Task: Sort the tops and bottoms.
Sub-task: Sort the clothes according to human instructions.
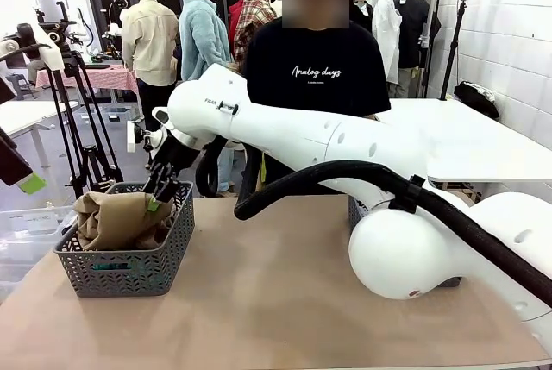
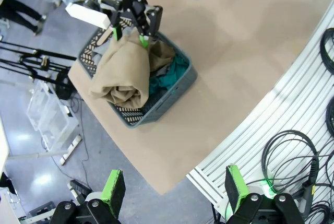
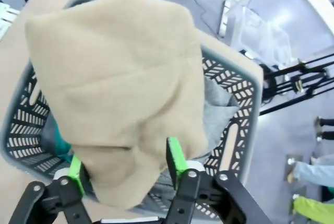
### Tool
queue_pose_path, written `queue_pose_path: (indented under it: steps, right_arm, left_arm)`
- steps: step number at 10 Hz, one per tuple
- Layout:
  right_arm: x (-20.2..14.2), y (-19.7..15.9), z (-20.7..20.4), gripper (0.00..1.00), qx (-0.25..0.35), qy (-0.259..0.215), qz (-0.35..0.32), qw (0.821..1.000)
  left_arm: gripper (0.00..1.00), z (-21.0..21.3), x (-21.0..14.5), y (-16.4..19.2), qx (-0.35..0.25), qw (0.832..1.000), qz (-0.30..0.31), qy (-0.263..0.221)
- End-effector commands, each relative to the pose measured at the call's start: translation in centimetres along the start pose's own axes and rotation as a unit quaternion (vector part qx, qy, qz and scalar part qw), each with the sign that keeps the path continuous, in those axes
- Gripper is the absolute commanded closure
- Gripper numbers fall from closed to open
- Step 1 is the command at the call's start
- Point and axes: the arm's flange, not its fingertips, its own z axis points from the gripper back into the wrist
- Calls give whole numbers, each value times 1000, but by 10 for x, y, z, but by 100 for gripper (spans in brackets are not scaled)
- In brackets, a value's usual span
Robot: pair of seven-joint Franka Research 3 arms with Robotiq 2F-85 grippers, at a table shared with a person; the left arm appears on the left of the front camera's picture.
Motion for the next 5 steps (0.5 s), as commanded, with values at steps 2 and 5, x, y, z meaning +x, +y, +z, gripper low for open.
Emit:
queue_pose_path:
  steps: [2, 5]
  right_arm:
    - [22, -22, 21, 0, -21, -14, -4, 1000]
    - [13, -3, 62, 0, -76, -33, -18, 996]
  left_arm:
    - [0, 1, -2, 1, 3, 1000, 2, 6]
    - [0, 1, -2, 1, 3, 1000, 2, 6]
